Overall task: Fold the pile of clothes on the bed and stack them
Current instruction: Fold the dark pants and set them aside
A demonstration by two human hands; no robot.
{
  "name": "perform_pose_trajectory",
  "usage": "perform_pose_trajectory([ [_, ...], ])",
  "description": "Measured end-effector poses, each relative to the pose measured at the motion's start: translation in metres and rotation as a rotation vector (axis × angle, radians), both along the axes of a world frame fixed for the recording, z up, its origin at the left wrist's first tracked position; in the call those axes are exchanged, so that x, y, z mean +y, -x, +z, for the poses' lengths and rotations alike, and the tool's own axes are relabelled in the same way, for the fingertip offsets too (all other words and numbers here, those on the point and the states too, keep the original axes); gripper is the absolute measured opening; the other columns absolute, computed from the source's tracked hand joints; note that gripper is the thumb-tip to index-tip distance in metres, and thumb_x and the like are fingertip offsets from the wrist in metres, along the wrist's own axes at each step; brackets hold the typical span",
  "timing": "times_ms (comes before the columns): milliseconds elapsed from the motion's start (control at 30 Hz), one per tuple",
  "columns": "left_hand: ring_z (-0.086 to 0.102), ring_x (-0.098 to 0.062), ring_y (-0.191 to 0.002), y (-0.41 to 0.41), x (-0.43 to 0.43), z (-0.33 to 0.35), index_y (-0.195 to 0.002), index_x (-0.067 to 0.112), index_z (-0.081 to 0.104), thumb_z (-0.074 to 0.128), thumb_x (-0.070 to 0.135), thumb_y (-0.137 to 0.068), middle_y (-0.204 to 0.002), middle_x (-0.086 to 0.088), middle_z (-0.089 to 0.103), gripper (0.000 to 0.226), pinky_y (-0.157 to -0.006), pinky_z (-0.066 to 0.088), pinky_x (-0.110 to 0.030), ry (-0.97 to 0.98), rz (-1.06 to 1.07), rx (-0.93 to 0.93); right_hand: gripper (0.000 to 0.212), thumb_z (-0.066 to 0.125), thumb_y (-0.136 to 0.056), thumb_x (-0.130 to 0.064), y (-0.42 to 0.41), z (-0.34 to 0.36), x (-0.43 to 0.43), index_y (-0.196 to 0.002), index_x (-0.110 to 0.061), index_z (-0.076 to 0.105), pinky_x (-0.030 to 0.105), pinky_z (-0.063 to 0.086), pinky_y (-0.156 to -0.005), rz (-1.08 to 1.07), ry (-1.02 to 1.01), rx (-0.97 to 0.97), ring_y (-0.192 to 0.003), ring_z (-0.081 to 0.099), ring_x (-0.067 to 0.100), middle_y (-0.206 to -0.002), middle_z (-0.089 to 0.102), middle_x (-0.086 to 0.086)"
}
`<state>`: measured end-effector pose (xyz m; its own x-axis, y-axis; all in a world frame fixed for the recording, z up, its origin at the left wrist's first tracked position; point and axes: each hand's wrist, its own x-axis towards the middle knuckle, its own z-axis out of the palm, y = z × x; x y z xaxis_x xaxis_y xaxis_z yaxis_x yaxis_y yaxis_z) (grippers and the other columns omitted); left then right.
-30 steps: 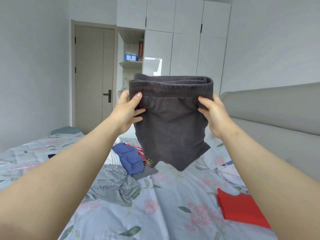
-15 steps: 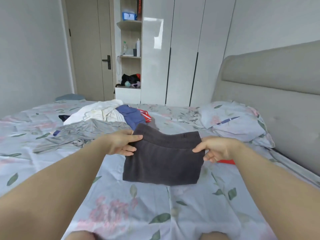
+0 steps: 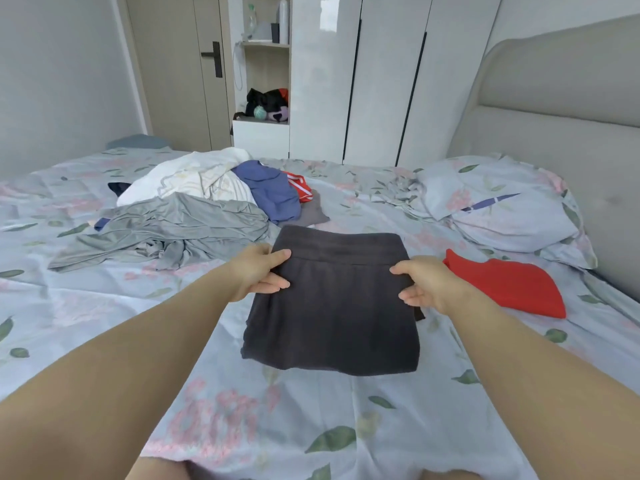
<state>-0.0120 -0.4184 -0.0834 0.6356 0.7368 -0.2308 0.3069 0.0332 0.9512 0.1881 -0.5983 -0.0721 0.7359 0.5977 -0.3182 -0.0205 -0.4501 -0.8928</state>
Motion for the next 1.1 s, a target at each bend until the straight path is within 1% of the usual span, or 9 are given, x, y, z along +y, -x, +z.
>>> perform_pose_trajectory([
  [100, 0.067, -0.017, -0.088, -0.037, 0.017, 0.004, -0.133, 0.018, 0.034, 0.047, 0.018, -0.099, -0.128, 0.002, 0.048, 0.036, -0.073, 0.057, -0.033, 0.027, 0.098, -0.236, 0.045, 0.054, -0.093, -0.006, -0.014, 0.0, 0.034, -0.135, -0.013, 0.041, 0.029, 0.052, -0.072, -0.096, -0.317, -0.039, -0.09, 0.063, 0.022, -0.128, 0.05, 0.008],
  [233, 0.027, -0.02, -0.14, -0.066, 0.028, -0.034, -0.152, 0.025, -0.001, 0.053, 0.017, -0.096, -0.155, 0.003, 0.019, 0.079, -0.112, 0.03, -0.035, -0.273, -0.098, -0.024, 0.075, 0.056, -0.092, -0.012, -0.019, -0.036, 0.063, -0.151, -0.029, 0.013, 0.039, 0.037, -0.108, 0.092, -0.197, -0.27, -0.135, 0.036, 0.019, -0.153, 0.023, -0.005],
  [300, 0.012, -0.014, -0.145, -0.068, 0.024, -0.062, -0.152, 0.023, 0.001, 0.055, 0.023, -0.095, -0.159, 0.003, 0.006, 0.078, -0.118, 0.015, -0.031, -0.375, -0.262, 0.106, 0.069, 0.054, -0.094, -0.018, -0.013, -0.066, 0.065, -0.151, -0.028, 0.016, 0.037, 0.024, -0.116, 0.257, -0.031, -0.419, -0.143, 0.022, 0.016, -0.158, 0.016, -0.006],
  [400, 0.006, -0.01, -0.146, -0.062, 0.019, -0.091, -0.152, 0.028, 0.005, 0.051, 0.046, -0.093, -0.159, 0.009, 0.002, 0.077, -0.119, 0.008, -0.044, -0.698, -0.475, 0.399, 0.063, 0.048, -0.096, -0.038, -0.003, -0.107, 0.061, -0.15, -0.029, 0.017, 0.041, 0.022, -0.116, 0.476, 0.205, -0.595, -0.145, 0.018, 0.017, -0.158, 0.017, -0.005],
  [500, -0.004, -0.01, -0.146, -0.052, 0.013, -0.106, -0.151, 0.031, 0.006, 0.052, 0.066, -0.082, -0.159, 0.01, 0.0, 0.09, -0.118, -0.001, -0.046, -1.002, -0.641, 0.603, 0.076, 0.05, -0.087, -0.059, 0.001, -0.128, 0.052, -0.15, -0.034, 0.015, 0.044, 0.012, -0.118, 0.591, 0.362, -0.753, -0.147, 0.007, 0.019, -0.159, 0.012, -0.005],
  [667, -0.003, -0.016, -0.147, -0.048, 0.015, -0.124, -0.151, 0.031, 0.004, 0.048, 0.064, -0.086, -0.16, 0.006, 0.001, 0.086, -0.118, 0.001, -0.041, -1.198, -0.704, 0.749, 0.094, 0.058, -0.076, -0.067, -0.002, -0.138, 0.046, -0.15, -0.039, 0.005, 0.047, 0.005, -0.117, 0.732, 0.468, -0.883, -0.147, -0.003, 0.022, -0.16, 0.0, -0.007],
  [833, 0.014, -0.017, -0.146, -0.05, 0.007, -0.121, -0.15, 0.026, 0.022, 0.034, 0.045, -0.1, -0.157, 0.006, 0.022, 0.055, -0.117, 0.011, -0.034, -1.2, -0.693, 0.739, 0.048, 0.036, -0.1, -0.044, 0.0, -0.136, 0.045, -0.146, -0.032, 0.031, 0.038, 0.016, -0.115, 0.698, 0.465, -0.968, -0.145, 0.016, 0.016, -0.155, 0.028, -0.008],
  [967, 0.051, -0.018, -0.122, -0.045, -0.005, -0.108, -0.132, 0.027, 0.048, 0.039, 0.04, -0.099, -0.124, 0.003, 0.06, 0.036, -0.097, 0.04, -0.032, -1.09, -0.63, 0.639, 0.032, 0.038, -0.101, -0.037, 0.008, -0.122, 0.038, -0.116, -0.017, 0.058, 0.034, 0.043, -0.086, 0.627, 0.406, -0.882, -0.111, 0.057, 0.024, -0.112, 0.065, 0.005],
  [1100, 0.059, -0.015, -0.095, -0.03, -0.013, -0.081, -0.113, 0.025, 0.061, 0.046, 0.044, -0.096, -0.103, 0.004, 0.067, 0.03, -0.08, 0.04, -0.026, -0.874, -0.657, 0.629, 0.032, 0.042, -0.099, -0.039, 0.013, -0.093, 0.024, -0.078, -0.016, 0.051, 0.031, 0.038, -0.063, 0.774, 0.436, -0.842, -0.073, 0.053, 0.019, -0.074, 0.053, -0.003],
])
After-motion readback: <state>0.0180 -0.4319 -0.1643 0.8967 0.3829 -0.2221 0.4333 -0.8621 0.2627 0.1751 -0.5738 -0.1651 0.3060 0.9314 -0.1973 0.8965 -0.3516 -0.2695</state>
